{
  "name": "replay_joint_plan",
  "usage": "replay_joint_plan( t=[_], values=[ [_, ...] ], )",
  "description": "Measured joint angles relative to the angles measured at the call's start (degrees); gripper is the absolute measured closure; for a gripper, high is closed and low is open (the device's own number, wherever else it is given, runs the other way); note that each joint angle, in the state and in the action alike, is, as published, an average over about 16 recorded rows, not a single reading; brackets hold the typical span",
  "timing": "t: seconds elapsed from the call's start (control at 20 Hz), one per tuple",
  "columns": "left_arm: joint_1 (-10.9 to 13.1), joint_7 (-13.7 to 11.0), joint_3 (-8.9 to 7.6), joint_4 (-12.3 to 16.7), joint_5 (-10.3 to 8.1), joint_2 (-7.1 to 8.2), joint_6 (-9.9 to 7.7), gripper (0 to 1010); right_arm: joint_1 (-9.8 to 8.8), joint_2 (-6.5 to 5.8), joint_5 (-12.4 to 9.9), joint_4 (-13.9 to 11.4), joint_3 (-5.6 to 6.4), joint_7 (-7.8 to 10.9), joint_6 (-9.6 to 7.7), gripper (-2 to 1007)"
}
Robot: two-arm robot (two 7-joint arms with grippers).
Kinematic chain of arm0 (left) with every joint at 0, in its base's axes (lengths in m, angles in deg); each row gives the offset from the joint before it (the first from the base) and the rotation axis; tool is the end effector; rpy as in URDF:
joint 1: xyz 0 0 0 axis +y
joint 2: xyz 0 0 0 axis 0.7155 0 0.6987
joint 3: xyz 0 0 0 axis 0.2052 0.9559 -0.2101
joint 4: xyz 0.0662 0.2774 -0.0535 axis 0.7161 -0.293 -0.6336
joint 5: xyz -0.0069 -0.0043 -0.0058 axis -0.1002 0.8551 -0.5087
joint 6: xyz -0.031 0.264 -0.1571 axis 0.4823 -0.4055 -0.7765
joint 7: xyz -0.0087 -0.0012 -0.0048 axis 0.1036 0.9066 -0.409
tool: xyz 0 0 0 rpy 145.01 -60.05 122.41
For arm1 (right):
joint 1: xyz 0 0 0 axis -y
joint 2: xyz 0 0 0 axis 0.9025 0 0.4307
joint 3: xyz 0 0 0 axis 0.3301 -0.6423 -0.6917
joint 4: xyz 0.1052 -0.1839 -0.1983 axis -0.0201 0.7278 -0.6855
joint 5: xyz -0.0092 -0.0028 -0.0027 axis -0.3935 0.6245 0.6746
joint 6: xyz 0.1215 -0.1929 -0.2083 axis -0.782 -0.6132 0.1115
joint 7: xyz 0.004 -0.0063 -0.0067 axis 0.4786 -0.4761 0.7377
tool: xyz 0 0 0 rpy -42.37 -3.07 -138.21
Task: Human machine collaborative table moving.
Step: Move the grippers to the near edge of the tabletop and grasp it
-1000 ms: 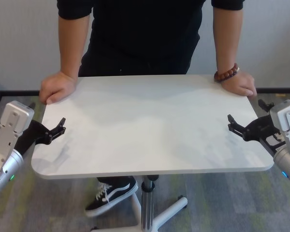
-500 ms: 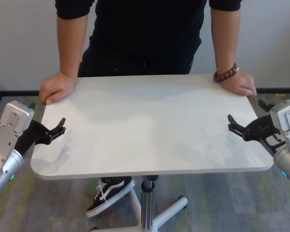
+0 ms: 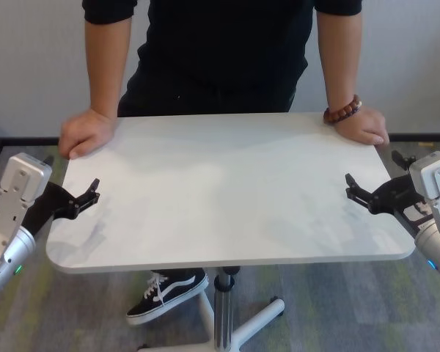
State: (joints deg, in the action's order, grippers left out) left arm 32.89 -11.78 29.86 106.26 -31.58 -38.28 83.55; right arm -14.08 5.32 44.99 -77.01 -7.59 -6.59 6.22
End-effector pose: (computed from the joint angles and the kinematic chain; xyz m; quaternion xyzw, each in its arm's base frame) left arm 0.3580 0.0826 -0.3023 0.1414 -0.1325 0.5798 0.7914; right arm 0.3581 -0.0827 -0.3022 -0.1414 -0.1326 -0.5800 0.7912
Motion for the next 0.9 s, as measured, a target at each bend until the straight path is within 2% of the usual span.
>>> replay_joint_plan(
  t=[0.9],
  values=[
    [0.0,0.0,0.00,0.0,0.00,0.00,0.00,10,0.00,0.00,0.0,0.0,0.00,0.00,0.00,4]
  ],
)
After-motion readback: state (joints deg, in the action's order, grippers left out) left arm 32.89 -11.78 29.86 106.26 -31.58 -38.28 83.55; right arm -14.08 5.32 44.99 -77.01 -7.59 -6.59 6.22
